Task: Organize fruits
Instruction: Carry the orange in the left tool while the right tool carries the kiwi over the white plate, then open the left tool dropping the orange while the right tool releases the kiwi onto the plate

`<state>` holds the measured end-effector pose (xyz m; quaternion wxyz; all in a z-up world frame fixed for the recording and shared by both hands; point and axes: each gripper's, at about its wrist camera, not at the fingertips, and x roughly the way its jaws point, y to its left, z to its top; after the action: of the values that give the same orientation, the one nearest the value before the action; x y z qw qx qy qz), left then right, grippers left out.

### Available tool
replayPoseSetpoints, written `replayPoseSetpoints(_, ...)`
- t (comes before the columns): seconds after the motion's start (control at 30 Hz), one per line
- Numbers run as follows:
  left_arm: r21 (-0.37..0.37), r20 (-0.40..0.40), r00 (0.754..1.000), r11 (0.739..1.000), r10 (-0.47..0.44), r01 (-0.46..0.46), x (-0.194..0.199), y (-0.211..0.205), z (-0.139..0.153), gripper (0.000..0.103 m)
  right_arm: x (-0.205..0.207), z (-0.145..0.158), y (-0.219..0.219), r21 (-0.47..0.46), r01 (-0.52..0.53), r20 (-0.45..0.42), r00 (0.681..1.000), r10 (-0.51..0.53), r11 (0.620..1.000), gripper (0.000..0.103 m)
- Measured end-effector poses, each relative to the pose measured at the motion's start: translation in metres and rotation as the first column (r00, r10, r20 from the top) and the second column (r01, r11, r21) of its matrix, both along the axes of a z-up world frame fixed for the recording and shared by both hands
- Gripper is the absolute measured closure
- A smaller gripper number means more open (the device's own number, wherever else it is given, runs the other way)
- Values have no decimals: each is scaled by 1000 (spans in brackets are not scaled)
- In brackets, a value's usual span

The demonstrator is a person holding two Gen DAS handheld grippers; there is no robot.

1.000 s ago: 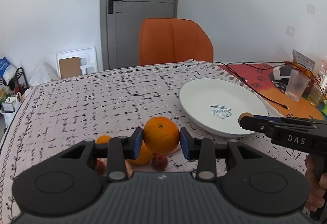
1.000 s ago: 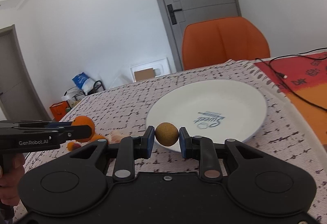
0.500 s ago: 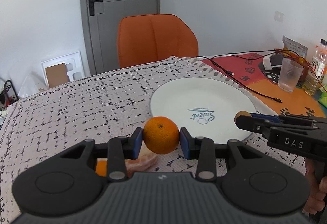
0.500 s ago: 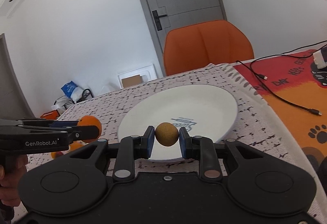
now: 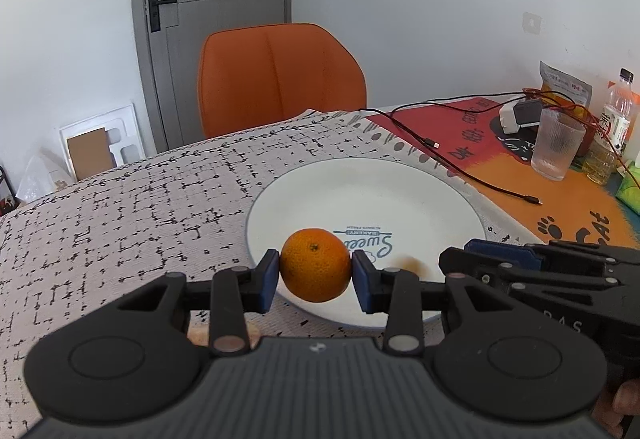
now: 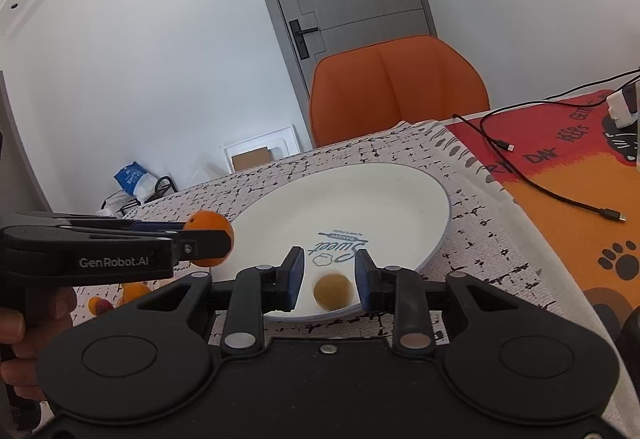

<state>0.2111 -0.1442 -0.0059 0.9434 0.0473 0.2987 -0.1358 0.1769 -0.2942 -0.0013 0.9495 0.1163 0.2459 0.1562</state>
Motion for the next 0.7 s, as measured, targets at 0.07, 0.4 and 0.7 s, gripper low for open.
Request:
replayPoseSetpoints(0.07,6,-1,1000,1000,-10,10,1,-3,-1,65,-3,1,-1,5,2,3,1000,-2,1000,74)
replayPoseSetpoints(0.4,-7,24,999,1000,28,-28,-3,3,5,47,-10,4,-4,18,12,9,1000,-12,1000,63)
replayPoseSetpoints(0.7,-17,58,994,995,97,-96,-20,28,11,27,-19,9,-2,6,42,41,998,-42,999,22)
